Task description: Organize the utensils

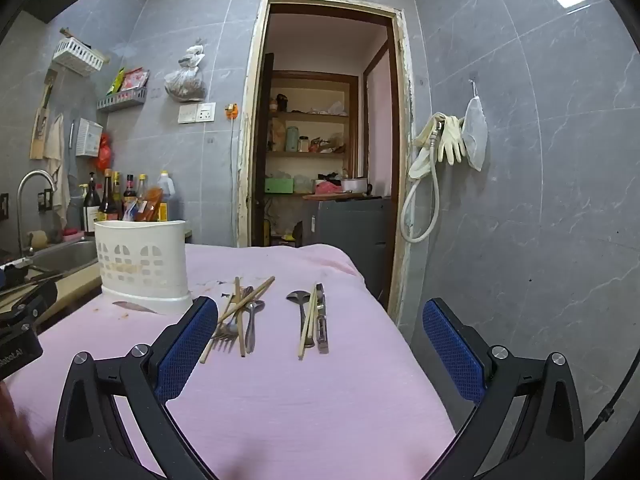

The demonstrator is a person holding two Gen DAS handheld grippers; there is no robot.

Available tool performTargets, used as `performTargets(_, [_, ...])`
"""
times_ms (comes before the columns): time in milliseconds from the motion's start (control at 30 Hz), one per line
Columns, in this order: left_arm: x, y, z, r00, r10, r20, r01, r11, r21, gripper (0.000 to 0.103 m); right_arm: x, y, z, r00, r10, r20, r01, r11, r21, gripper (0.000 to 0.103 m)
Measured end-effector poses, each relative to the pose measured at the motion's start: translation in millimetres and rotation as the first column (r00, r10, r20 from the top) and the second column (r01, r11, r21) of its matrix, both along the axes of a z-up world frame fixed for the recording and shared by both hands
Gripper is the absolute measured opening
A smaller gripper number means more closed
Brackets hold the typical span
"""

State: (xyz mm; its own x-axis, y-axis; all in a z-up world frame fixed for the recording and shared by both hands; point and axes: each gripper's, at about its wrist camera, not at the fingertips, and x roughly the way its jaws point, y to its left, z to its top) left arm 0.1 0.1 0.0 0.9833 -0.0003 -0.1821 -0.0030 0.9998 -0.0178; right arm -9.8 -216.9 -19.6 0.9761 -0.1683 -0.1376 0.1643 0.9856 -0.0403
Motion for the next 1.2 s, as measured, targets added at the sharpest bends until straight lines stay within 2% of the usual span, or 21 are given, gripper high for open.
performTargets(600, [1, -1, -10, 1.000, 0.008, 0.001, -0.008, 1.000, -0.001, 0.101, 0, 1, 0, 1.000, -0.001, -0.003, 0.001, 1.000, -0.002, 0.103])
performTargets(1200, [1, 6, -6, 1.000, -0.001, -0.017, 0.001, 1.000, -0.007, 0.101, 1, 7, -4, 1.000, 0.003, -0.009, -0.003, 1.000, -0.001, 0.103])
